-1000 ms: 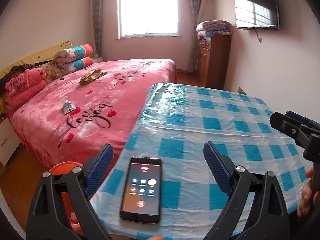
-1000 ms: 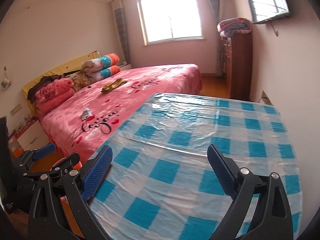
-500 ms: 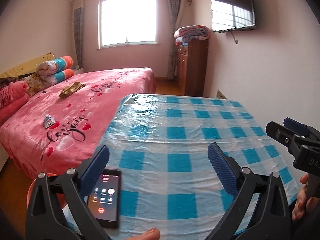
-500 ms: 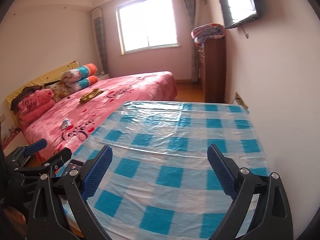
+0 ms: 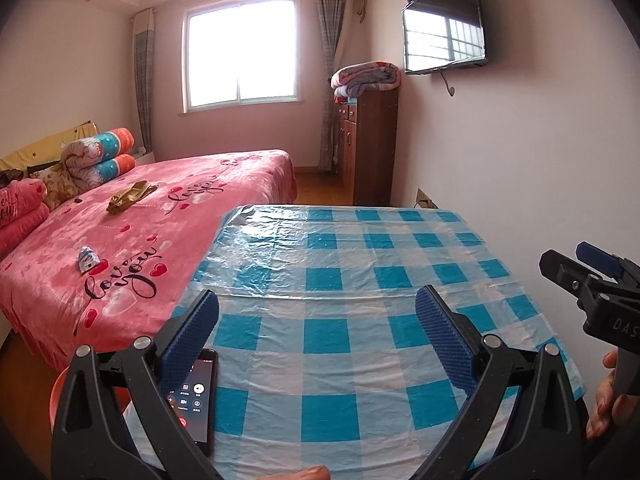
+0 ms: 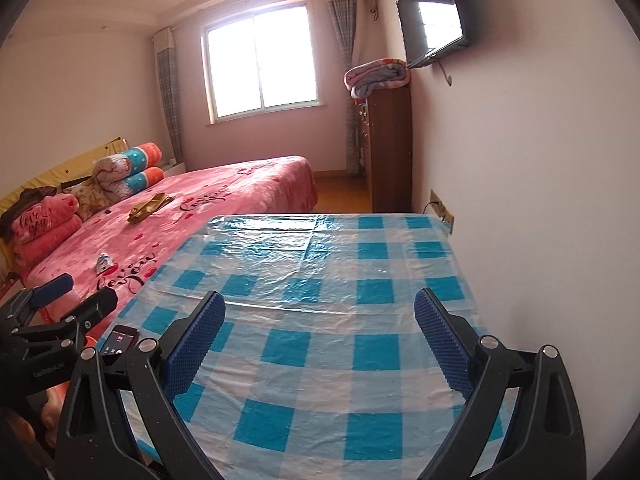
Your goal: Collect trash
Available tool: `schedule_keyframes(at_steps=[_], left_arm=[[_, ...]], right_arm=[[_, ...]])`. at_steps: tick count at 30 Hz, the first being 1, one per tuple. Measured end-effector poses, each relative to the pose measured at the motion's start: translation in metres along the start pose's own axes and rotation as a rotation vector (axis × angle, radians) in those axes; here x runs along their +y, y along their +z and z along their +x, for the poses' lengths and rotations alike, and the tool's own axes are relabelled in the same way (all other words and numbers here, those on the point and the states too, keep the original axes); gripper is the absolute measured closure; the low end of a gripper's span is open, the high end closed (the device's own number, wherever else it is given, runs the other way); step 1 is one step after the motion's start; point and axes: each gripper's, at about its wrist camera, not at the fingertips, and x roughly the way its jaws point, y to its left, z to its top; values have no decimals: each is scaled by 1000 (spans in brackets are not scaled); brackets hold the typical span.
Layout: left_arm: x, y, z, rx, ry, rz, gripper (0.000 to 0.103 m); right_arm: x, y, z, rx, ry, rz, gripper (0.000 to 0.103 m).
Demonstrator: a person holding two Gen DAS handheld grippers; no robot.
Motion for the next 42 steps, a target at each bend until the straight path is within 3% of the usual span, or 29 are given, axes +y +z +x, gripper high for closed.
schedule_keyframes(at_steps=[23,42], left_arm=[[-14,-1,-15,-43,-6,33,4],[-23,-3,8,-2,-8,49,4]], right_arm=[[-2,-2,-15,-26,-41,-24,7],[-13,-14,7,23,-30,5,7]])
